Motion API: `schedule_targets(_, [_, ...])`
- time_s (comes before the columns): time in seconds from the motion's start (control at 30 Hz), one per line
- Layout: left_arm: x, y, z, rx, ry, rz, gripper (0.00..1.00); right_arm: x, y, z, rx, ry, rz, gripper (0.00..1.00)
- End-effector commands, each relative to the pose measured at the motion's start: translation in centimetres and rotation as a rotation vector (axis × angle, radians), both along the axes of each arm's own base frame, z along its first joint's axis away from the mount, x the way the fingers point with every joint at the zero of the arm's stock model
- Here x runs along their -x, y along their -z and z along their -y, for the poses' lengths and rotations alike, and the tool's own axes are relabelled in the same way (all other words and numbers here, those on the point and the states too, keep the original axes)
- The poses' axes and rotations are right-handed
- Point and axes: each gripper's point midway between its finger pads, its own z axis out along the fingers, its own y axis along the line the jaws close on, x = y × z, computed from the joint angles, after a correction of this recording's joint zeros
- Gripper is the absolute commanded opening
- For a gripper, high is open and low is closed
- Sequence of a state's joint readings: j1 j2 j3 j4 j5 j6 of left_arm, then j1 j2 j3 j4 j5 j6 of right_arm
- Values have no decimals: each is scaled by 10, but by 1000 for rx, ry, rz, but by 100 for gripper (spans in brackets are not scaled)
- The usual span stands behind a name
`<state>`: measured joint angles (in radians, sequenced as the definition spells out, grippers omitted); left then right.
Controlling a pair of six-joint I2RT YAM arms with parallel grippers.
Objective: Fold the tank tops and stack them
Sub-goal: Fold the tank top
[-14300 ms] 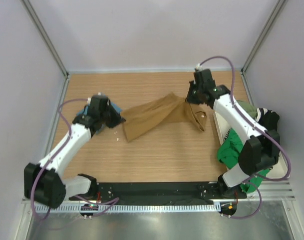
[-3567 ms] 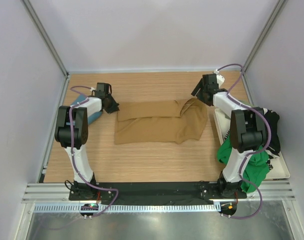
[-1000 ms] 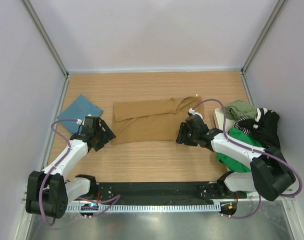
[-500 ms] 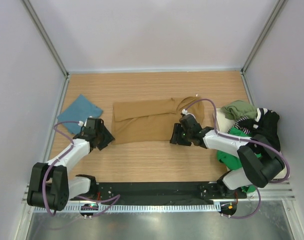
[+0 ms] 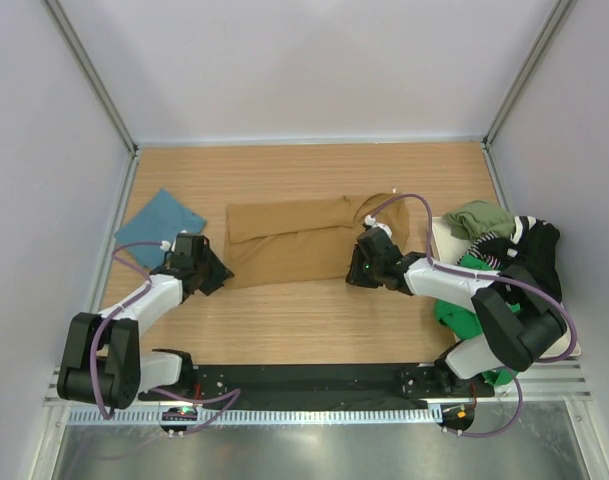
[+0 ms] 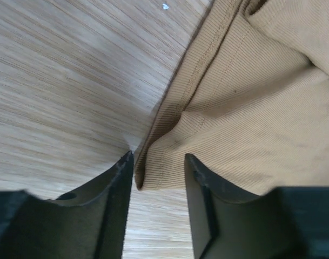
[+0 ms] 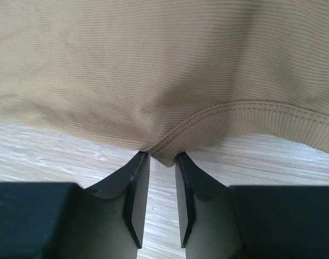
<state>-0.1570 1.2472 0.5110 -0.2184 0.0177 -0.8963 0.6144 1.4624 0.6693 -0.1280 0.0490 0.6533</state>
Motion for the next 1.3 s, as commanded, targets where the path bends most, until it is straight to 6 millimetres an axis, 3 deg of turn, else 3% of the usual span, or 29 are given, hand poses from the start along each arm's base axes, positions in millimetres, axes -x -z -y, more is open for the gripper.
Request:
schedule_targets(0.0, [11,10,8,50,1,-29,42,-17,-16,-6,-2,10,68,31])
schedule_targets(0.13, [17,11,5,61,-28,-5,38,-20,-17,-8,1,3,70,28])
schedule_targets(0.23, [23,11,1,52,-44,8,37,-20,-18,-9,10,-7,71,19])
schedule_targets(0.27, [25,11,0,49,-45,10,33,-20,-18,-9,10,-9,71,12])
schedule_targets(0.37, [27,11,2,57,-35,11,17,-18,-20,-10,15,-21,71,4])
schedule_targets(0.5, [29,10,6,73,-12,12,10,-13,-22,-8,26,-27,69,2])
schedule_targets(0.57, [30,11,6,73,-4,6,0,-10,-22,-7,24,-30,66,2])
schedule_targets(0.77, [26,-5,11,83,31,9,0,-2,-30,-2,64,-54,47,1])
schedule_targets(1.0, [38,-11,21,128,72,-25,0,18,-27,11,130,-98,-13,1])
schedule_targets(1.27, [25,-31,30,176,84,-3,0,7,-49,11,171,-123,21,1])
